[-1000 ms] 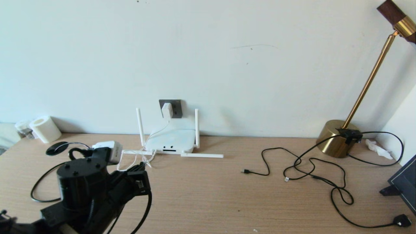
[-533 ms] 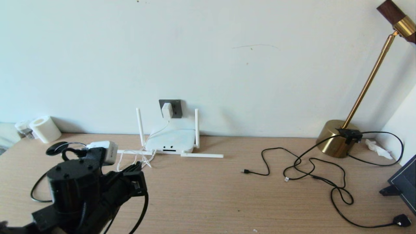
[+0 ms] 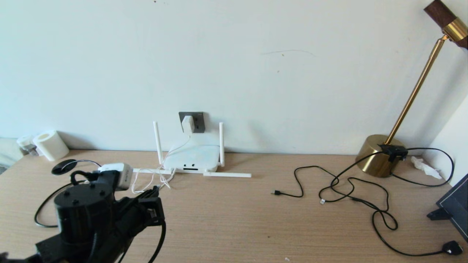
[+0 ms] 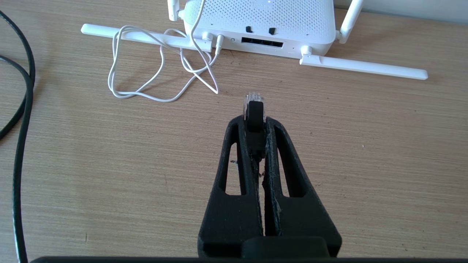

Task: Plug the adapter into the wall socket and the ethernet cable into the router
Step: Align cable and router interface

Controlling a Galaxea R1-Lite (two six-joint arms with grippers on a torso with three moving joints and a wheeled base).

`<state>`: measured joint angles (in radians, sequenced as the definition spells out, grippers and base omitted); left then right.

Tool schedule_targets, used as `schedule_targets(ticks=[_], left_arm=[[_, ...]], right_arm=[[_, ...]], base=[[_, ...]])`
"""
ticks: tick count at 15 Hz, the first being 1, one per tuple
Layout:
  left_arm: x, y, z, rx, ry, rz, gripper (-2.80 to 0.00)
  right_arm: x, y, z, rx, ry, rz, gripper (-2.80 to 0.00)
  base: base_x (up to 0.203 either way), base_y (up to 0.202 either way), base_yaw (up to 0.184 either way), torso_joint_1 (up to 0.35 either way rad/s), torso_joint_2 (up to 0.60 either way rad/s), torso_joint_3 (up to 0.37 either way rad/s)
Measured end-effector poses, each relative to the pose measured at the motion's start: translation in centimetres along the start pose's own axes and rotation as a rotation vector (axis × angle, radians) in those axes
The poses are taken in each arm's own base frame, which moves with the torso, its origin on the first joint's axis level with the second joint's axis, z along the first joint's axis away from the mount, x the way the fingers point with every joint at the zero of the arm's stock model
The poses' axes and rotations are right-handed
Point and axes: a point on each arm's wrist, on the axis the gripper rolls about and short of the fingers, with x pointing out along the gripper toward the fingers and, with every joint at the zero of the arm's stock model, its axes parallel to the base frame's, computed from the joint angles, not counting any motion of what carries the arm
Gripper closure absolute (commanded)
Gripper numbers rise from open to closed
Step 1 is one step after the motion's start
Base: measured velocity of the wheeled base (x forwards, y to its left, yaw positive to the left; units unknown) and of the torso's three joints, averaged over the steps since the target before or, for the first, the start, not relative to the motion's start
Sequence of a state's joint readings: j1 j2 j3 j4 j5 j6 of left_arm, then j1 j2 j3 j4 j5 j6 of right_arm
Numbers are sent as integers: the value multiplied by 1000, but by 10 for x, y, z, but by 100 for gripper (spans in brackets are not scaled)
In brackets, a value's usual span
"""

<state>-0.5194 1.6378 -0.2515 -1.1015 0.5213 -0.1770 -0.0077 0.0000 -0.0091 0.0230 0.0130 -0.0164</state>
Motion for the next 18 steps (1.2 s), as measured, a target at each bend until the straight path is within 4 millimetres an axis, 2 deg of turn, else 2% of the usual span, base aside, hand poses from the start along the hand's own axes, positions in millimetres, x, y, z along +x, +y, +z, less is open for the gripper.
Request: schedule_targets(ticks=[8, 13, 18], left_arm=[[5, -3, 1, 2, 0, -2, 0], [15, -6, -5, 10, 27, 5, 0], [18, -7, -9, 14, 43, 9, 0]], right_arm=[[0, 0, 0, 0, 0, 0, 0], [0, 0, 0, 0, 0, 0, 0], [0, 0, 0, 0, 0, 0, 0]], base=[[0, 0, 0, 0, 0, 0], [0, 0, 0, 0, 0, 0], [0, 0, 0, 0, 0, 0]])
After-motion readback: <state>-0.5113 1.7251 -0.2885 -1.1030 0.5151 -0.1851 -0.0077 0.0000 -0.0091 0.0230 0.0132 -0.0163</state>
